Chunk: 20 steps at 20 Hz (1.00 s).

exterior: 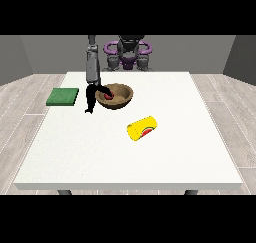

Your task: Pick the cup and pour the ball into the bowl, then pick the bowl and place it on the pad

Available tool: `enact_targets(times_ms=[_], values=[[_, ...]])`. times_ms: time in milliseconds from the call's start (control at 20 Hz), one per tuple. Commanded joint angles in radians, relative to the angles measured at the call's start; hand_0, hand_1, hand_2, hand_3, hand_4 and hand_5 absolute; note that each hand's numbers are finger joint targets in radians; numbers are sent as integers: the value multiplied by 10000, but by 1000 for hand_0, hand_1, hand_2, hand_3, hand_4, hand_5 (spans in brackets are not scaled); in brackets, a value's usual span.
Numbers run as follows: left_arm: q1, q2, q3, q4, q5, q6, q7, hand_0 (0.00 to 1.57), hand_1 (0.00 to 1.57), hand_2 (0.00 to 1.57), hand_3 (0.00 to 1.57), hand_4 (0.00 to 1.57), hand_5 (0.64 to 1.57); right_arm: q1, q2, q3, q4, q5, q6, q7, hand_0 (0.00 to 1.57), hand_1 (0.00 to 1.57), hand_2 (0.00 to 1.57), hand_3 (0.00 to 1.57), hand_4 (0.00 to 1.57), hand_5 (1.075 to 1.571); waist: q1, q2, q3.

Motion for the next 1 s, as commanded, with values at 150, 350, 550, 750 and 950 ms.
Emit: enact_targets(times_ms=[150, 350, 550, 750, 950], values=[[72, 143, 124, -16, 129, -128, -23, 0, 0, 0, 0, 0, 1537, 558, 232, 159, 1041, 384, -827, 1066, 1571, 1571, 1571, 861, 868, 1421, 280, 341, 192], [360, 283, 328, 489, 275, -385, -17, 0, 0, 0, 0, 0, 1546, 907, -440, 709, 777, 1387, -1433, 1539, 1571, 1571, 1571, 1571, 1160, 1432, 158, -99, 177], [928, 138, 404, 1234, 106, -553, -611, 0, 0, 0, 0, 0, 1546, 345, -1090, 1444, 154, 2351, -2130, 3304, 1571, 1571, 1571, 1571, 1167, 1473, -221, -716, 156], [1216, 629, 671, 2397, 22, -846, -761, 0, 0, 0, 0, 0, 1545, -544, -1407, 2211, -518, 2906, -2035, 5680, 1571, 1571, 1571, 1571, 1260, 1456, -992, -1643, 159], [1840, 1639, 1257, 3430, -143, -1302, -1729, 0, 0, 0, 0, 0, 1543, -898, -1258, 2621, -1362, 3045, -1886, 6872, 1571, 1571, 1571, 1571, 1250, 1476, -1757, -1645, 175]])
